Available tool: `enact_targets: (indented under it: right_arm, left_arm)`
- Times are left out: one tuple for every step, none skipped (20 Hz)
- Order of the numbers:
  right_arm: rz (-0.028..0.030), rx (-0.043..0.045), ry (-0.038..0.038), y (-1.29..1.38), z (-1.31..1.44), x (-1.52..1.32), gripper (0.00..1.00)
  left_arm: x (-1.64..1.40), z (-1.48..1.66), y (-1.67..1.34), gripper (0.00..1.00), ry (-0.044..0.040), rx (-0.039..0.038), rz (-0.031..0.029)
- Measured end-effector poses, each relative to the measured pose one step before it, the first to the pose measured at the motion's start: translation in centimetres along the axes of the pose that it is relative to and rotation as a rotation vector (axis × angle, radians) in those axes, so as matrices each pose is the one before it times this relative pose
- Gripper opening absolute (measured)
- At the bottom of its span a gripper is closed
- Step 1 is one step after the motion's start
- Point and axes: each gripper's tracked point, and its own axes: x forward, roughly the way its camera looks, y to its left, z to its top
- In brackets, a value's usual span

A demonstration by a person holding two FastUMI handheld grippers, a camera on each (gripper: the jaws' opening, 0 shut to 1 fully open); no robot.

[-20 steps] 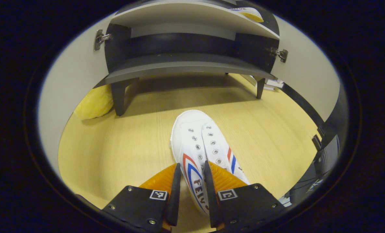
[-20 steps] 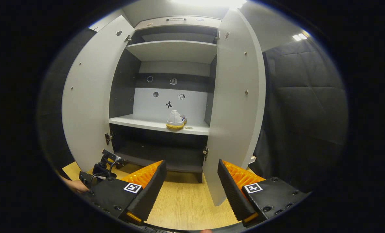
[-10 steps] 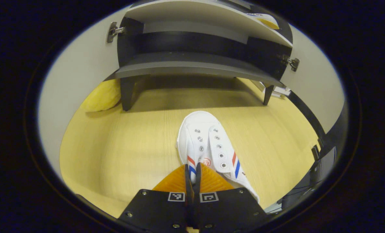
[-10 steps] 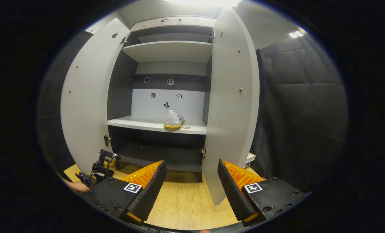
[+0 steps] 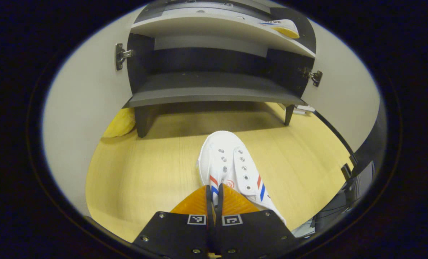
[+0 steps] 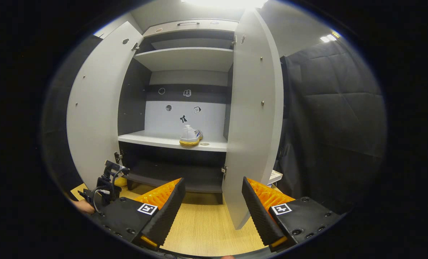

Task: Grab one shoe with the right hand and put it into the shoe cabinet, grab the other shoe with the left hand and put it into the shoe cabinet; then close the right door with the right hand and the left door with the left hand.

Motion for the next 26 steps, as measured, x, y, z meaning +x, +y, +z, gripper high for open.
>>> enact_targets:
  right_arm:
    - [0.00258,0.00058,-0.00218,0.098,0.034,-0.024,0.97]
    - [0.00277,0.00137,-0.00134,0.069,0.091,-0.030,0.99]
    - [0.00149,0.00037,-0.00253,0.014,0.109,-0.082,0.99]
    - [0.00051,-0.00033,-0.00278,-0.001,0.051,-0.069,0.98]
    - [-0.00208,0.00055,-0.00490,-0.068,0.143,-0.077,0.98]
    - [0.00019,0.00201,-0.00656,-0.027,0.231,-0.033,0.97]
    - [-0.00075,0.00214,-0.00537,-0.032,0.156,-0.131,0.99]
    - [-0.00127,0.00199,-0.00435,-0.068,0.098,0.022,0.97]
    - [-0.00022,0.00151,-0.00041,-0.092,-0.033,-0.088,0.97]
    - [0.00052,0.00202,0.00033,-0.055,0.003,-0.035,0.97]
    - [0.00088,0.00201,0.00068,-0.038,-0.056,-0.067,0.97]
    - [0.00010,0.00314,0.00005,-0.034,-0.012,-0.024,0.98]
    - [0.00170,0.00419,0.00109,-0.016,0.000,-0.063,0.97]
    - [0.00288,0.00347,-0.00079,-0.001,0.121,0.046,0.98]
    - [0.00120,0.00088,-0.00283,-0.017,0.111,-0.038,0.98]
    - [0.00050,-0.00086,-0.00551,-0.063,0.239,-0.033,0.99]
    - [0.00133,-0.00111,-0.00586,-0.038,0.219,-0.032,0.99]
    - [0.00020,-0.00013,-0.00480,-0.102,0.231,0.049,0.99]
    - [0.00074,0.00233,-0.00404,-0.099,0.202,0.030,0.98]
    - [0.00161,0.00320,-0.00122,-0.100,0.064,0.065,0.98]
    - [0.00301,0.00431,-0.00046,-0.073,0.091,0.066,0.98]
    - [0.00302,0.00323,0.00003,-0.047,0.029,0.142,0.98]
    - [0.00306,0.00162,0.00068,-0.047,-0.007,0.142,0.98]
    - [0.00368,0.00035,0.00108,0.000,0.026,0.132,0.97]
    - [0.00173,-0.00084,0.00127,-0.080,-0.063,0.162,0.97]
    - [0.00147,-0.00167,0.00192,-0.049,-0.016,0.145,0.97]
  left_arm:
    - [-0.520,0.722,-0.145,0.01,-0.01172,-0.00409,-0.00339]
    - [-0.714,0.732,-0.105,0.01,-0.01587,0.00187,-0.00218]
    - [-0.499,0.825,0.009,0.01,-0.01343,0.00461,-0.00197]
    - [-0.431,0.585,0.042,0.01,-0.01457,0.00450,-0.00078]
    - [-0.425,0.670,0.043,0.01,-0.01144,0.00134,0.00016]
    - [-0.527,0.592,-0.062,0.01,-0.01380,0.00080,-0.00018]
    - [-0.420,0.709,0.003,0.01,-0.01491,-0.00165,-0.00016]
    - [-0.506,0.729,-0.190,0.01,-0.01532,-0.00121,-0.00244]
    - [-0.368,0.937,-0.373,0.01,-0.01765,-0.00194,-0.00481]
    - [-0.036,0.907,-0.323,0.01,-0.01112,-0.00004,-0.00434]
    - [-0.382,1.128,-0.291,0.01,-0.01837,0.00337,-0.00610]
    - [-0.789,1.473,-0.306,0.01,-0.01859,0.00634,-0.00385]
    - [-0.430,1.379,-0.268,0.01,-0.01678,0.00577,-0.00205]
    - [-0.915,1.465,-0.442,0.02,-0.01725,0.00368,-0.00386]
    - [-0.492,1.102,-0.272,0.01,-0.01331,0.00192,-0.00613]
    - [-0.273,1.260,-0.359,0.01,-0.01233,-0.00213,-0.00546]
    - [-0.294,1.036,-0.239,0.01,-0.01233,0.00176,-0.00639]
    - [-0.129,1.252,-0.180,0.01,-0.01935,0.00049,-0.00114]
    - [0.133,1.318,-0.265,0.01,-0.01664,0.00453,-0.00226]
    - [0.129,1.396,-0.173,0.01,-0.01739,0.00324,0.00021]
    - [-0.154,1.152,-0.209,0.01,-0.01683,0.00151,-0.00110]
    - [0.142,1.261,-0.182,0.01,-0.01500,-0.00149,-0.00130]
    - [0.315,1.260,-0.171,0.01,-0.01654,-0.00176,-0.00308]
    - [0.196,1.242,0.123,0.02,-0.01723,-0.00264,0.00233]
    - [0.511,1.327,0.222,0.01,-0.01544,-0.00351,0.00583]
    - [0.662,1.359,0.259,0.01,-0.01636,-0.00303,0.00634]
